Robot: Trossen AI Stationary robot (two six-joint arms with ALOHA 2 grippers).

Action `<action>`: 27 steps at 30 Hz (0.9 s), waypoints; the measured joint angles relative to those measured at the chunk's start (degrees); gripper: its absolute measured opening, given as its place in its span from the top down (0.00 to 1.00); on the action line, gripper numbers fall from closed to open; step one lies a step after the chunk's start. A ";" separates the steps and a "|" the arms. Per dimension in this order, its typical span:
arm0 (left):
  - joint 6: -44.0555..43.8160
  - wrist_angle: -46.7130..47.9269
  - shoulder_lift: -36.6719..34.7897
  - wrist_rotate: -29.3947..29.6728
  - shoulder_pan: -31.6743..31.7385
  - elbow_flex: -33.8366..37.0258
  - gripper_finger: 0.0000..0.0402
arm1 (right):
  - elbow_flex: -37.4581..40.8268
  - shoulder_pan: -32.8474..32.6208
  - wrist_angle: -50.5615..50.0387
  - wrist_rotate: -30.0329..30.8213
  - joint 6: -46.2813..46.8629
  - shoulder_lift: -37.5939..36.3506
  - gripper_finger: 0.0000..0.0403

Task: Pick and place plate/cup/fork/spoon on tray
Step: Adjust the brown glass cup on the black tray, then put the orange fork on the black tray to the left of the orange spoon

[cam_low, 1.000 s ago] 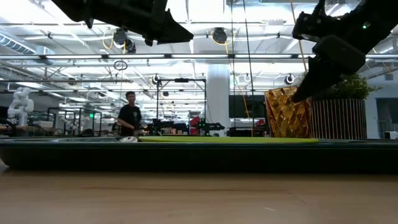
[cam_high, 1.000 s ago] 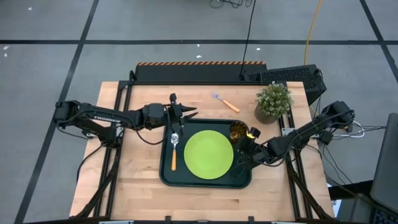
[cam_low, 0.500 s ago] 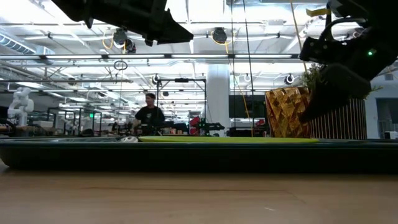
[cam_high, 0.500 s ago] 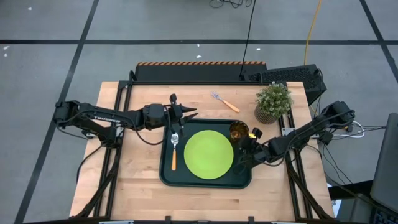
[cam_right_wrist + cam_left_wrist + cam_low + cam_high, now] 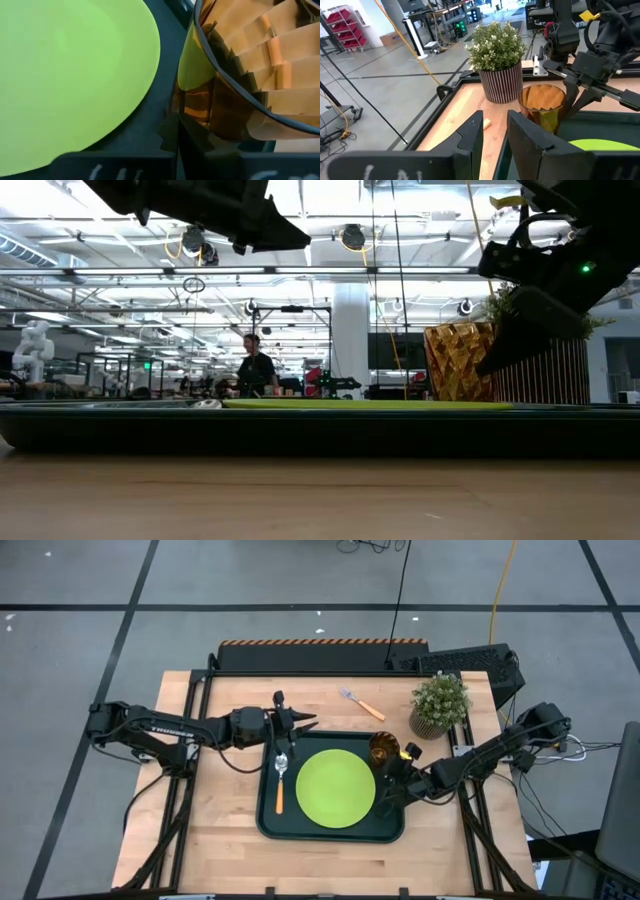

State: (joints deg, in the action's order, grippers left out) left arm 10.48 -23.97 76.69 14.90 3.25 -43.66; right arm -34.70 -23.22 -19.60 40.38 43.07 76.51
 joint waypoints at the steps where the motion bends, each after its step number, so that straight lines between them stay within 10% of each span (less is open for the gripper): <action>1: 0.02 0.14 0.00 0.00 0.00 0.00 0.78 | 0.00 0.00 -0.12 0.00 -0.02 0.00 1.00; 16: 2.50 5.76 -3.30 -0.05 0.00 -0.04 0.78 | -1.67 -2.60 13.16 -9.18 -9.98 -3.05 1.00; 27: 0.35 7.11 -12.26 -19.45 -0.07 -0.04 0.78 | -14.69 -2.56 27.37 -13.49 -52.15 -6.90 1.00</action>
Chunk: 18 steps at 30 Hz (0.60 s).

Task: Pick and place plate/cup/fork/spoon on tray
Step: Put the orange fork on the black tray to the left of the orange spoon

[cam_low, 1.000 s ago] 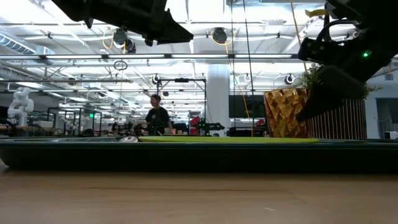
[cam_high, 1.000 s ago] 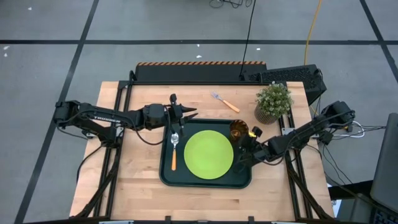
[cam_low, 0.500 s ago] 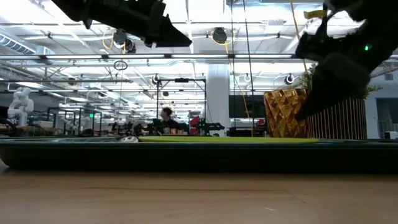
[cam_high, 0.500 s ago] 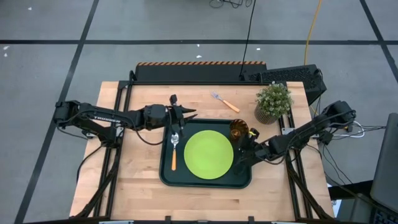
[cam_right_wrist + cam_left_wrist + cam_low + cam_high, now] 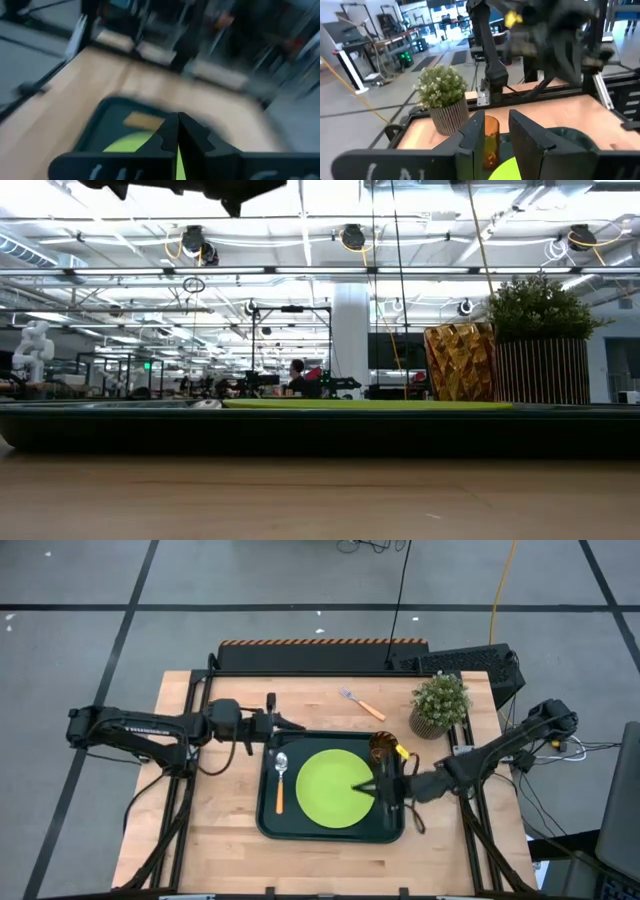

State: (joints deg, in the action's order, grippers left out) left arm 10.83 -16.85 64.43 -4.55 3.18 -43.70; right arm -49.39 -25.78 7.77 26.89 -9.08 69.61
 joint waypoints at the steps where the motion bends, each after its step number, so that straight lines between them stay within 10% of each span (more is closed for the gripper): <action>1: -0.76 0.14 -0.15 0.00 0.00 0.00 0.78 | -1.49 1.11 1.11 0.13 -4.45 -0.63 1.00; 7: -3.27 0.26 -0.16 0.06 0.00 0.00 0.78 | -14.17 12.66 -6.04 -2.41 -16.89 -1.36 1.00; 18: -1.90 0.98 -0.14 0.10 0.16 0.00 0.78 | -34.77 40.10 -40.02 -20.81 -6.45 13.18 1.00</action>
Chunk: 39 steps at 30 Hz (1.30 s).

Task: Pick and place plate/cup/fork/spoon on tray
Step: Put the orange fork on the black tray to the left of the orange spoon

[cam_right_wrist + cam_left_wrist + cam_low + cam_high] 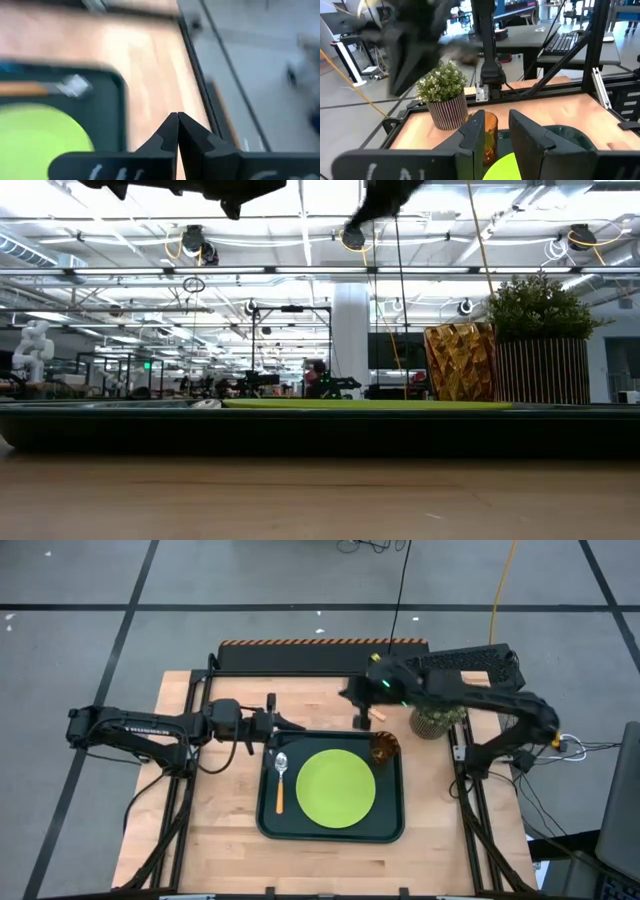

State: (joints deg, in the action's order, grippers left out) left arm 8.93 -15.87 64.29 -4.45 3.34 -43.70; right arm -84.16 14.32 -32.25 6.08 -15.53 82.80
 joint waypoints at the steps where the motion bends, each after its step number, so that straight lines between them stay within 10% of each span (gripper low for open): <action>1: 0.02 0.56 0.00 0.08 0.01 0.00 0.78 | -0.27 1.85 -1.76 -0.43 0.66 1.46 1.00; 19: 2.88 9.29 -1.14 5.03 0.12 0.04 0.78 | -0.54 20.86 -13.95 -11.22 7.74 21.46 0.97; 39: 1.46 10.89 -1.11 5.09 1.19 0.04 0.78 | -0.50 20.84 -12.19 -7.62 8.43 29.61 0.65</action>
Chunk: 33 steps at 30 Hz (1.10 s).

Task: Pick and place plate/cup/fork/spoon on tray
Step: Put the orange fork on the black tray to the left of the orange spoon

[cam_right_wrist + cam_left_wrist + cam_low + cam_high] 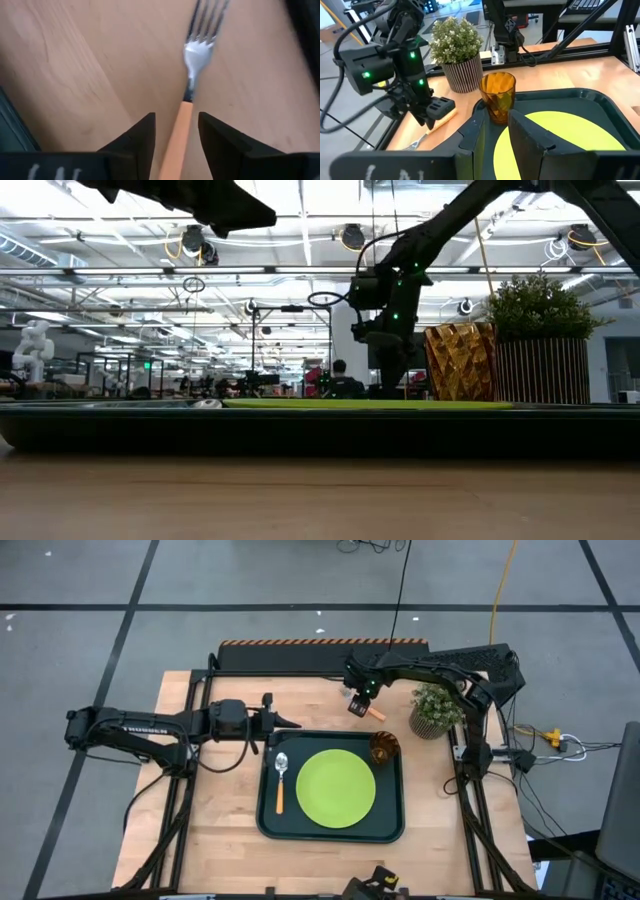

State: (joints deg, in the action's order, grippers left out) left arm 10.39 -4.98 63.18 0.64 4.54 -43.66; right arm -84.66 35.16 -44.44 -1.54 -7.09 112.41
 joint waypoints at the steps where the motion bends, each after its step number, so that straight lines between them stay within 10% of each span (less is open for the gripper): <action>1: 0.00 0.20 0.00 0.00 0.00 0.00 0.78 | 0.10 -0.25 -0.02 0.02 0.00 0.33 0.65; 33: -0.02 0.47 0.00 -0.11 0.00 0.00 0.78 | 6.75 -0.55 8.88 6.08 -3.85 -3.67 0.67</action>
State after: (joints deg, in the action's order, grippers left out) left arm 10.37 -4.51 63.18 0.54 4.54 -43.66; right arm -77.91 34.61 -35.56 4.54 -10.94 108.74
